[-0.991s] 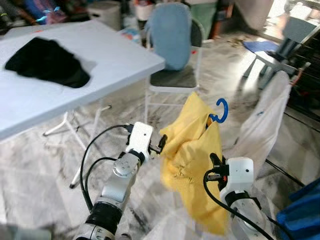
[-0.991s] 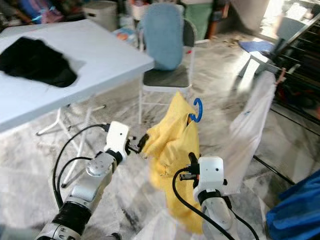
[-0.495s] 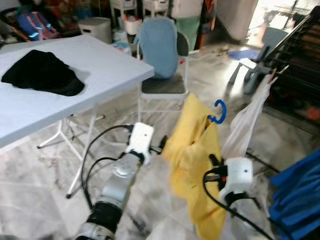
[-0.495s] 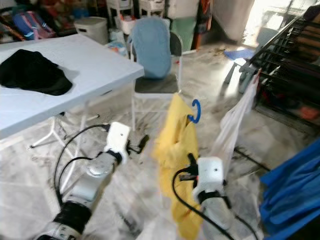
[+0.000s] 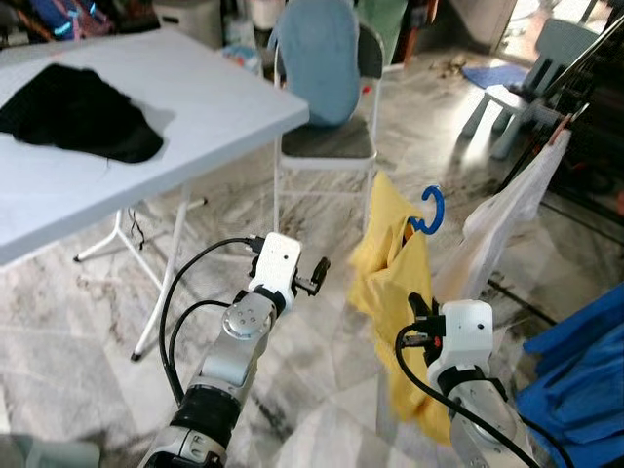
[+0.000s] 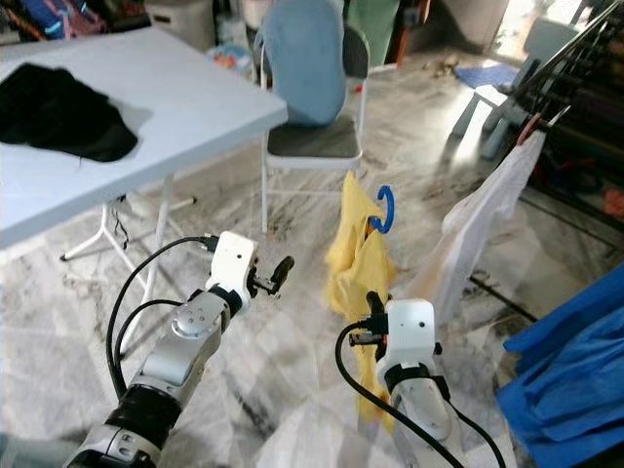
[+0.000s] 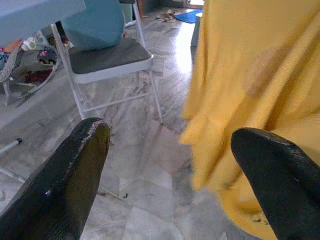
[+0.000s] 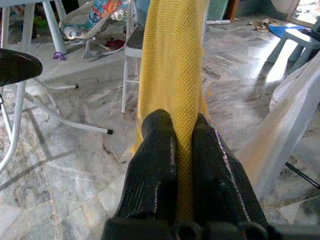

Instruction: Hang hanger

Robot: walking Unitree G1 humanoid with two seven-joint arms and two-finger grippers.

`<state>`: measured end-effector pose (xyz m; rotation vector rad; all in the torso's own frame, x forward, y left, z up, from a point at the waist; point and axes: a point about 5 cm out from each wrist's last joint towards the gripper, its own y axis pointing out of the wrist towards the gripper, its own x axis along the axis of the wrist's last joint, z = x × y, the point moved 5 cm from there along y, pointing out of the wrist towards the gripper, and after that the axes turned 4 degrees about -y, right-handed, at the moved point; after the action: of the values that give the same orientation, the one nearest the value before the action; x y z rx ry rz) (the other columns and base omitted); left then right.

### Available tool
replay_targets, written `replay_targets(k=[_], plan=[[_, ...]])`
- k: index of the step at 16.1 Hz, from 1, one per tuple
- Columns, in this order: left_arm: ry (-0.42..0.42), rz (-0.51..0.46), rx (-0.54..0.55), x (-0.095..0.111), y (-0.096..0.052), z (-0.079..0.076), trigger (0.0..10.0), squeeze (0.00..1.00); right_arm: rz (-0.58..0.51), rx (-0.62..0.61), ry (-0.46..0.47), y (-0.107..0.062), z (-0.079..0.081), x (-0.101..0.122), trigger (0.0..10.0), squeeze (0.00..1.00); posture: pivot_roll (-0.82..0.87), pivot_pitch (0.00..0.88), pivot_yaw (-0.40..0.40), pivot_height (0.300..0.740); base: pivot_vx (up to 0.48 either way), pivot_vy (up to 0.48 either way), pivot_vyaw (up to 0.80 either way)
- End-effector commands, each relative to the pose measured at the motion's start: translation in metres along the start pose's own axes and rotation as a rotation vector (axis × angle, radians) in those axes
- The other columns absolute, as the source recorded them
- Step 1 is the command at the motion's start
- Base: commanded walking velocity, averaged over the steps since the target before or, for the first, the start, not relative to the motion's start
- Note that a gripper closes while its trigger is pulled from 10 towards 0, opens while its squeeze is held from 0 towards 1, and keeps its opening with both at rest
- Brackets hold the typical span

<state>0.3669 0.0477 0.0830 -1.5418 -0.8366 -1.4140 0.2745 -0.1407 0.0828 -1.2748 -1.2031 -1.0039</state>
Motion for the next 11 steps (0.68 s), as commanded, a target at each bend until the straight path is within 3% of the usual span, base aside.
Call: replay_targets(k=[1,7,10,11], plan=[[0.006,0.002,-0.001,-0.0009,0.0004,-0.001,10.0,0.0,-0.041,0.006,0.002,0.0001,0.0007,0.0088,10.0,0.0,-0.03,0.0,-0.056,0.74,-0.259,0.0,0.0],[0.003,0.005,-0.002,-0.002,0.0003,-0.0012,10.0,0.0,-0.04,0.009,0.002,-0.0001,0.0019,0.0089,10.0,0.0,-0.03,0.0,-0.056,0.74,-0.254,0.0,0.0],[-0.006,0.0,-0.008,-0.0013,0.0006,-0.0023,10.0,0.0,-0.041,0.01,0.003,0.0004,0.0027,0.0092,10.0,0.0,-0.03,0.0,-0.055,0.74,0.0,0.0,0.0],[-0.008,0.0,-0.007,-0.0012,0.001,-0.0023,10.0,0.0,-0.046,0.012,0.002,0.0009,0.0038,0.0103,10.0,0.0,-0.03,0.0,-0.054,0.74,0.0,0.0,0.8]])
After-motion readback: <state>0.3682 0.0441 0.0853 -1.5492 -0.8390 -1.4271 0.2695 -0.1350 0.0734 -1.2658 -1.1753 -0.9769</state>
